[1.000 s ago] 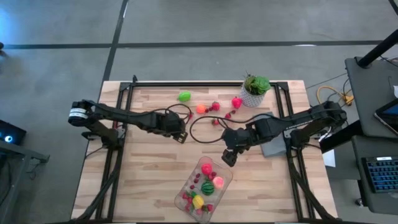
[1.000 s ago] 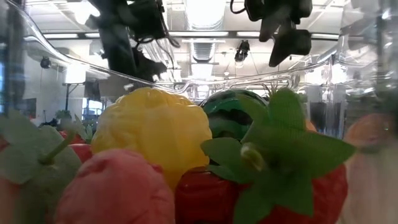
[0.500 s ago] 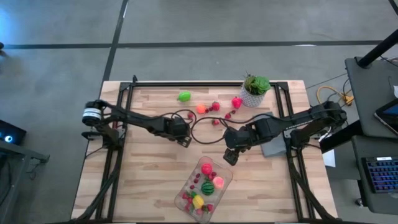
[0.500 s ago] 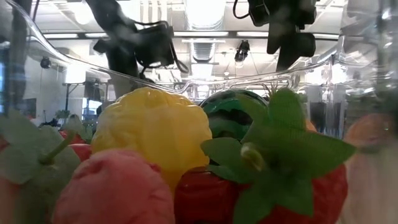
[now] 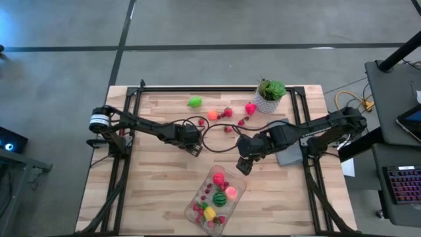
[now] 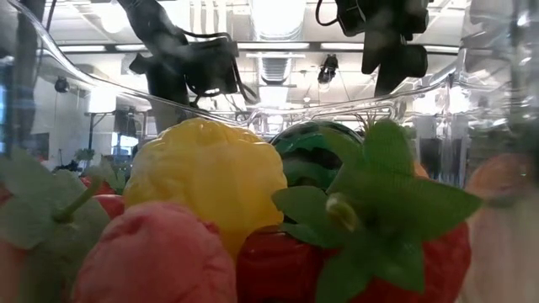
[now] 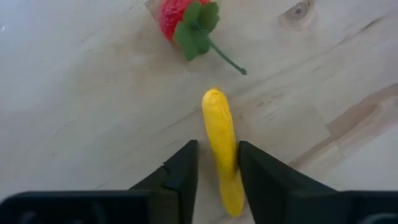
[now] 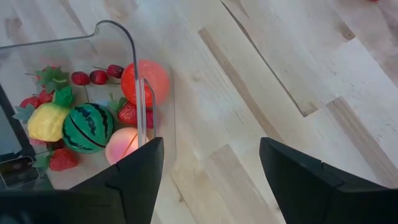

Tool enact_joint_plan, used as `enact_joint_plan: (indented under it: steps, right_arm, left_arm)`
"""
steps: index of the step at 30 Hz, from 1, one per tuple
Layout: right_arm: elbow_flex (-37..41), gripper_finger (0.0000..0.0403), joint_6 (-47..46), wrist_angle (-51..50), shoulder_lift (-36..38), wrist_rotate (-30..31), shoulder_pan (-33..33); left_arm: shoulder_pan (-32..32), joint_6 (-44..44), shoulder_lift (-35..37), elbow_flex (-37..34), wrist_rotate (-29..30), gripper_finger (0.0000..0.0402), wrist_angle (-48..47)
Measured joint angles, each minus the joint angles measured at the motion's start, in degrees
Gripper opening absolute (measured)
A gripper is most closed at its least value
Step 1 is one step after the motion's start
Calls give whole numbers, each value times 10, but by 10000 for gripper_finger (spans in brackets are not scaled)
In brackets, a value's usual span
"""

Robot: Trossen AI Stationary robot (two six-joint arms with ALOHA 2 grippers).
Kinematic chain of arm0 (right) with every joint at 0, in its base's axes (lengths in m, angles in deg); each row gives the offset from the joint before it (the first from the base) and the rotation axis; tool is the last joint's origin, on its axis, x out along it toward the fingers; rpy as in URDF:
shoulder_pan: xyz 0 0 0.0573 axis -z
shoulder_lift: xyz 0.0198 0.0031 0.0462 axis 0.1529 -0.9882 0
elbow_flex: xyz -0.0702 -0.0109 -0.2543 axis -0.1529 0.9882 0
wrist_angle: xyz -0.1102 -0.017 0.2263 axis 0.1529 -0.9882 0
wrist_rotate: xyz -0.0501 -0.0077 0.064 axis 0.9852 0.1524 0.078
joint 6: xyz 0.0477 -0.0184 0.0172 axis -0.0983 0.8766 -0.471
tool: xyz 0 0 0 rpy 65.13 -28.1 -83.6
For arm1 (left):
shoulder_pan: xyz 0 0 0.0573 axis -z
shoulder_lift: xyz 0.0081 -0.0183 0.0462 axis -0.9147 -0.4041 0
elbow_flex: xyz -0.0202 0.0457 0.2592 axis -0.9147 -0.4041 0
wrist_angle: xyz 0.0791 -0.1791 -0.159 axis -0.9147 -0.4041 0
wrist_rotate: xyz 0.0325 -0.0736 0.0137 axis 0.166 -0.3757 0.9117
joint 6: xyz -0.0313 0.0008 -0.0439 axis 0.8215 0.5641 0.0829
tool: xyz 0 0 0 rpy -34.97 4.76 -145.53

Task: Pick and placing Produce into tupperware
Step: Put the yellow corn into the transparent basket

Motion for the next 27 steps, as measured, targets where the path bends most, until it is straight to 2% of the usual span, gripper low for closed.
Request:
enact_joint_plan:
  steps: [8,13,20,24,27]
  right_arm:
    - [0,252,-2,0,0,0,0]
    - [0,253,-14,0,0,-1,0]
    - [0,249,-22,-1,0,0,0]
    - [1,253,-25,-4,1,14,0]
    - [1,254,-35,-22,7,43,0]
  left_arm:
    - [1,-41,0,0,0,33,8]
    - [0,-47,0,0,5,25,8]
    - [21,-152,40,14,-26,24,20]
    - [49,-208,101,20,-30,24,100]
    - [74,-247,145,18,-85,24,206]
